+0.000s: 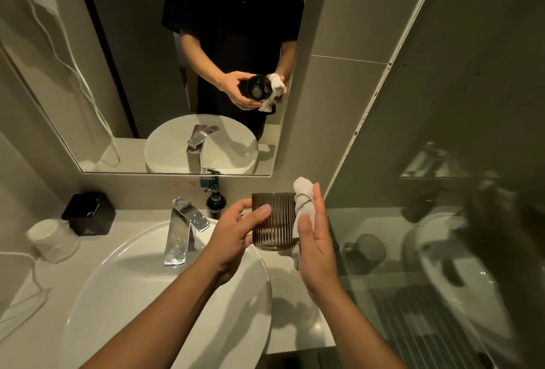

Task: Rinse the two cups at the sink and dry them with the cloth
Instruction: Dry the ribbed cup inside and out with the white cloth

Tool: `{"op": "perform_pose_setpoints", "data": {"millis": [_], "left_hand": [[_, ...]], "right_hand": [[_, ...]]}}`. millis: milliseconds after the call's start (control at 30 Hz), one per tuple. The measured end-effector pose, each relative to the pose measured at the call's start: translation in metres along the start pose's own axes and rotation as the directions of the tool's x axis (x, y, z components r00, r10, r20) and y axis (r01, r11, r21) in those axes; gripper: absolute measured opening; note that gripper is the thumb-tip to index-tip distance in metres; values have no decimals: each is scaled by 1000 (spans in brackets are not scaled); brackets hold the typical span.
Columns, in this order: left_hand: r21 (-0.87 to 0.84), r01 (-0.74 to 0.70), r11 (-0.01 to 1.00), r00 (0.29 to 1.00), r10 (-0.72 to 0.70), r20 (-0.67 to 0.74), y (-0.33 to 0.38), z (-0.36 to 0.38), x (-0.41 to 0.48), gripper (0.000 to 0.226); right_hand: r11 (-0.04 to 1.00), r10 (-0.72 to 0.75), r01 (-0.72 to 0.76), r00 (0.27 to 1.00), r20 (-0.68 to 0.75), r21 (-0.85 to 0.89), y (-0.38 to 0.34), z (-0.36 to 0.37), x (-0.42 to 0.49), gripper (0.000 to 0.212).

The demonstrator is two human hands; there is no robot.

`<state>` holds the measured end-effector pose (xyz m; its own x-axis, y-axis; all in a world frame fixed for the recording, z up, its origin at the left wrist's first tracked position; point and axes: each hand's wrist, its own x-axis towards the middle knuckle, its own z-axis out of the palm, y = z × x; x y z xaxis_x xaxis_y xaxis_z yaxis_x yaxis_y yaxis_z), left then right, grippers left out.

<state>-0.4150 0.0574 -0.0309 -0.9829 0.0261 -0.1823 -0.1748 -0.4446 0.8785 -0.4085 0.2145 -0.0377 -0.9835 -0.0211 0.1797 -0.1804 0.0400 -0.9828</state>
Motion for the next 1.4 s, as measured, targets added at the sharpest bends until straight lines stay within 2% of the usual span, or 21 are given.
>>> {"op": "perform_pose_setpoints", "data": {"millis": [100,200,333,400,467,533,633,667,733,867,1000,1167,1300,1400], "left_hand": [[31,22,999,999,-23,34,-1,0,0,40],[82,38,996,997,-44,61,0,-1,1,36],[178,-29,984,999,32,-9,-1,2,2,53],[135,-31,990,996,42,-76,-5,3,4,67],[38,-13,999,994,18,-110,-4,3,6,68],[-7,15,1000,995,-15,-100,-4,3,5,63],[-9,38,999,999,-39,-36,-5,3,3,34],[2,41,999,999,-41,-11,-6,2,4,32],[36,41,998,999,-42,31,-7,3,3,42],[116,-3,993,1000,3,-1,-4,5,1,53],[33,-5,999,999,6,-53,-4,4,1,64],[60,16,998,1000,-14,-24,-7,2,4,45],[144,18,989,1000,-19,6,-8,2,5,59],[148,10,989,1000,-11,1,-6,1,5,55]], "right_hand": [[999,45,-45,999,-1,6,3,-1,0,47],[993,-32,30,999,-13,-115,1,-2,0,50],[979,-89,87,996,-1,-184,-3,-2,1,52],[981,-95,93,996,-1,-170,-5,-3,1,51],[988,-90,89,996,-3,-129,-7,-3,1,49],[995,-42,42,999,-3,-89,-6,-5,0,50],[998,27,-27,1000,-10,-48,0,-5,0,51],[998,30,-30,999,-14,-57,1,-5,-1,52],[996,7,-9,1000,-15,-83,0,-4,-2,51],[987,-79,80,997,12,-138,-7,-5,-2,49],[991,-69,69,998,3,-112,-8,-7,0,48],[995,-30,30,1000,0,-97,-3,-6,-2,47],[988,-55,56,998,8,-146,-1,-4,-2,48],[977,-102,102,995,10,-189,-2,-4,1,50]]}}
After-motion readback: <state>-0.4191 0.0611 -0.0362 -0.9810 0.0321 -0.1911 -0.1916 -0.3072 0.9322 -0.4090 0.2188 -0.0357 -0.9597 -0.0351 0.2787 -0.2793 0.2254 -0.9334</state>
